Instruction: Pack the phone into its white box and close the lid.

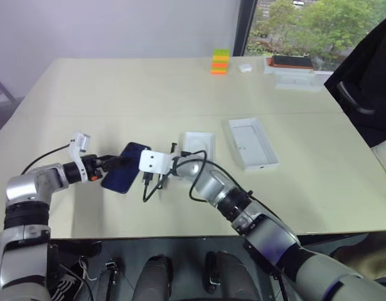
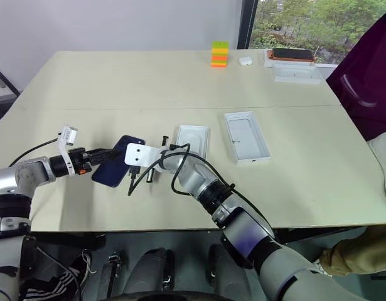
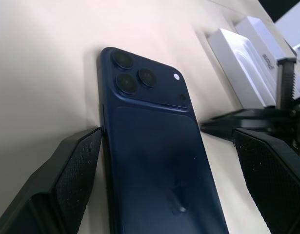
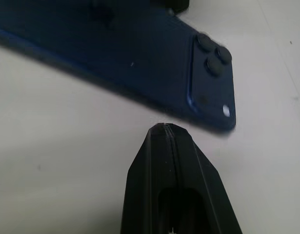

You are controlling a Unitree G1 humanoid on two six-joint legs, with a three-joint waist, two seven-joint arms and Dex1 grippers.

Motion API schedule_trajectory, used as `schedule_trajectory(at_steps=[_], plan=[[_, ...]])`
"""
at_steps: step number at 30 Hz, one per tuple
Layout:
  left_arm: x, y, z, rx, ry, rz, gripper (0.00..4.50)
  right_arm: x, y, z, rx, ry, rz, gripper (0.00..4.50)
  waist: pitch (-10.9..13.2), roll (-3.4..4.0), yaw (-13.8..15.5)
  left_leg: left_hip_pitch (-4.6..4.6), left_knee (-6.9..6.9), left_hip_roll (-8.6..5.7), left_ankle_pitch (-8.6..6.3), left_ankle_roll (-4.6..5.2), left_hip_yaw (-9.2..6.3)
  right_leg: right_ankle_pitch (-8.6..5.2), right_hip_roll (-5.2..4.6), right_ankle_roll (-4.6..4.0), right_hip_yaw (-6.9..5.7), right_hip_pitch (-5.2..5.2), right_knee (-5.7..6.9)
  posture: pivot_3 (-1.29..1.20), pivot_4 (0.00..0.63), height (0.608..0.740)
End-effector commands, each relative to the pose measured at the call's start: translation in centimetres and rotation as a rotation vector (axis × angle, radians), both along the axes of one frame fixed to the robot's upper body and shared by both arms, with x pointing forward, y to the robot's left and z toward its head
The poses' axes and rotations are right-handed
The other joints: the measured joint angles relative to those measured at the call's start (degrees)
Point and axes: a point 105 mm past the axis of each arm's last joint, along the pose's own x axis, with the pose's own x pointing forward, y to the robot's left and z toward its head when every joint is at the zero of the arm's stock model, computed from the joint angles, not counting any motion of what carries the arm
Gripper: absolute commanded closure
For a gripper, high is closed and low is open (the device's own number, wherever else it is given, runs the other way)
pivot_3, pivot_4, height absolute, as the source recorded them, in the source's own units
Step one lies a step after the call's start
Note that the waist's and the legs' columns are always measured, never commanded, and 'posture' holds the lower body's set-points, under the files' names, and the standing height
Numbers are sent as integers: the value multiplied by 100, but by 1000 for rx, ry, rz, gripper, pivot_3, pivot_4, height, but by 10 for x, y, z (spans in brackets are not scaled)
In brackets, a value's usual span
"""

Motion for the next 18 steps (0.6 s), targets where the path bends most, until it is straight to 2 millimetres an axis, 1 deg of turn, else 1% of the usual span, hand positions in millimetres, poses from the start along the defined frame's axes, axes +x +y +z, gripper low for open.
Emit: schedule_trajectory(at_steps=[1,6,12,14,15,18], plan=[[-19,-20,-35,-40,167,-71,35,-7,19,9,40,16,40,4500,-5,-2,-39,0,0,1,0,0,0,0,0,0,0,0,0,0,150,740],[-26,-29,-34,-80,184,-96,35,-8,21,9,38,13,46,4500,-19,10,-109,3,-6,4,-1,2,-2,-1,0,2,1,0,1,0,150,740],[-31,-37,-16,-194,212,-108,35,-3,15,8,31,6,32,4500,-22,10,-103,3,-6,6,-2,2,-3,-2,0,3,1,0,1,0,150,740],[-33,-37,-15,-164,224,-106,35,-2,13,8,31,4,26,4500,-22,10,-97,2,-6,6,-2,2,-5,-3,-2,5,1,0,1,0,150,740],[-32,-34,-16,-153,242,-78,35,-2,12,7,30,4,25,4500,-22,10,-95,2,-6,6,-2,2,-5,-3,-3,5,1,0,1,0,150,740],[-39,-33,-11,-121,229,-104,35,-2,11,7,27,2,25,4500,-22,10,-111,2,-6,6,-2,2,-11,-3,-5,5,0,1,1,0,150,740]])
